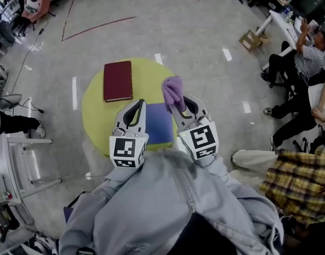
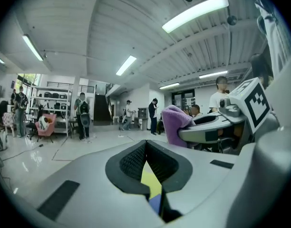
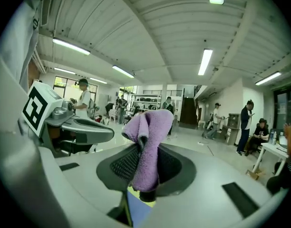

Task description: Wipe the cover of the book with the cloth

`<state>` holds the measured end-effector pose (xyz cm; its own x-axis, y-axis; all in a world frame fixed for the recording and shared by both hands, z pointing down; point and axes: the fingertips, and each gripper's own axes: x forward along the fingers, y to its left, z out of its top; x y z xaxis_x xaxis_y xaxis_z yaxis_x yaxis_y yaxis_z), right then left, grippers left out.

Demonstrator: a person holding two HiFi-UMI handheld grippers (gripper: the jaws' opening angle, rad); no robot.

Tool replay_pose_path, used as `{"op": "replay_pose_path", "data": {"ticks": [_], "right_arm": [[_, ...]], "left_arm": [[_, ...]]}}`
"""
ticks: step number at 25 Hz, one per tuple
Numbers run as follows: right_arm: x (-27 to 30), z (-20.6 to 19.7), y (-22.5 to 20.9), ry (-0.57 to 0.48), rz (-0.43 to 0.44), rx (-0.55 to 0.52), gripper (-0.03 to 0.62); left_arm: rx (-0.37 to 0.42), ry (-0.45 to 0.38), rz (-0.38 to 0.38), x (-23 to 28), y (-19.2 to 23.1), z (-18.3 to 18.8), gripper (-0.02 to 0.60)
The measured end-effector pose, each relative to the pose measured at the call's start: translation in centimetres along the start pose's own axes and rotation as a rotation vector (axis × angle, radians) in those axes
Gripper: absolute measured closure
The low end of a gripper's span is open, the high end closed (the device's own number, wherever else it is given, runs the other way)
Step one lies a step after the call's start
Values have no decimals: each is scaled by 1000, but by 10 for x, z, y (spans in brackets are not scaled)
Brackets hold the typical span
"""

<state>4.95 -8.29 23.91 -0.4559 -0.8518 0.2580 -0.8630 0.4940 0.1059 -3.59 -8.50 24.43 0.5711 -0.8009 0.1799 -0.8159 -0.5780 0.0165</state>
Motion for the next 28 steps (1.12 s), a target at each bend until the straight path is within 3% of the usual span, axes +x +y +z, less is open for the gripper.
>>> {"op": "replay_pose_path", "data": {"ticks": [5, 10, 28], "right_arm": [[-11, 29, -4, -147, -80, -2, 493], [-12, 43, -2, -233, -97, -8, 493], [-26, 15, -26, -197, -79, 62, 493]], "left_arm": [[37, -112, 49, -9, -2, 32, 563], [60, -139, 62, -11, -1, 35, 563], [64, -134, 67, 7, -26, 30, 563]]}}
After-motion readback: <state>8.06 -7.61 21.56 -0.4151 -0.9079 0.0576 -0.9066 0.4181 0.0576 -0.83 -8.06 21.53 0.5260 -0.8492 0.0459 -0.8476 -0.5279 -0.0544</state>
